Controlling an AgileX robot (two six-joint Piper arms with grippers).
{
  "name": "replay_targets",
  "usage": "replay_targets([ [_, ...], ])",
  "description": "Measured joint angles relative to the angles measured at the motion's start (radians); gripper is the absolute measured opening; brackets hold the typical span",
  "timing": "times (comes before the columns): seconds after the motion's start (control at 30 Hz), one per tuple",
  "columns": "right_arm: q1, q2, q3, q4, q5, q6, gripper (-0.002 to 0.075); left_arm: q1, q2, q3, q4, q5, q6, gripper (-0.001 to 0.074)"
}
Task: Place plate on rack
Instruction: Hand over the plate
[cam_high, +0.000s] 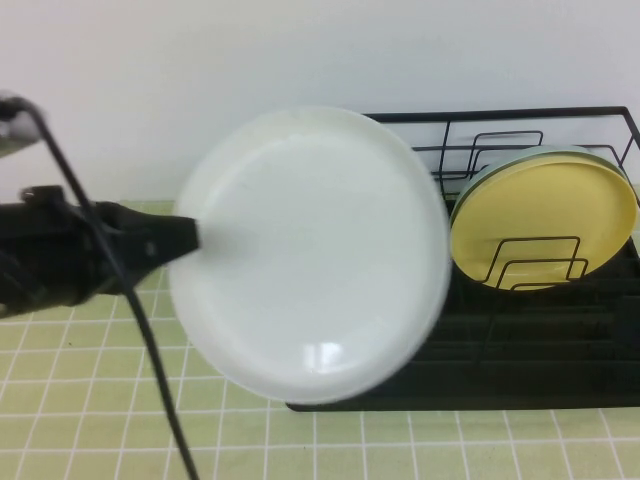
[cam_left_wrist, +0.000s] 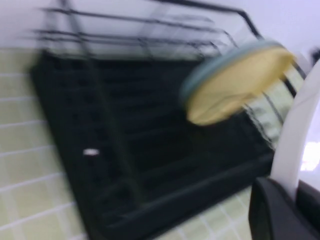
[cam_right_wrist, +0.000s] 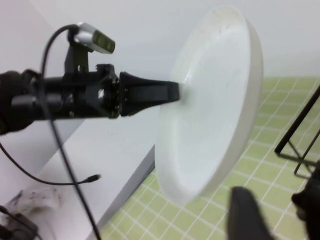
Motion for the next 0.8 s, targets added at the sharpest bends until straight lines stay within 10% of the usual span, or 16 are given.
replay_targets([
  [0.23, 0.000, 0.115, 0.000, 0.074, 0.001, -0.034, 0.0408, -0.236, 0.000, 0.000, 0.030, -0.196, -0.052, 0.0001],
  [0.8, 0.000, 0.283, 0.000, 0.160, 0.060, -0.141, 0.0347, -0.447, 0.000, 0.000, 0.078, -0.343, -0.093, 0.0001],
])
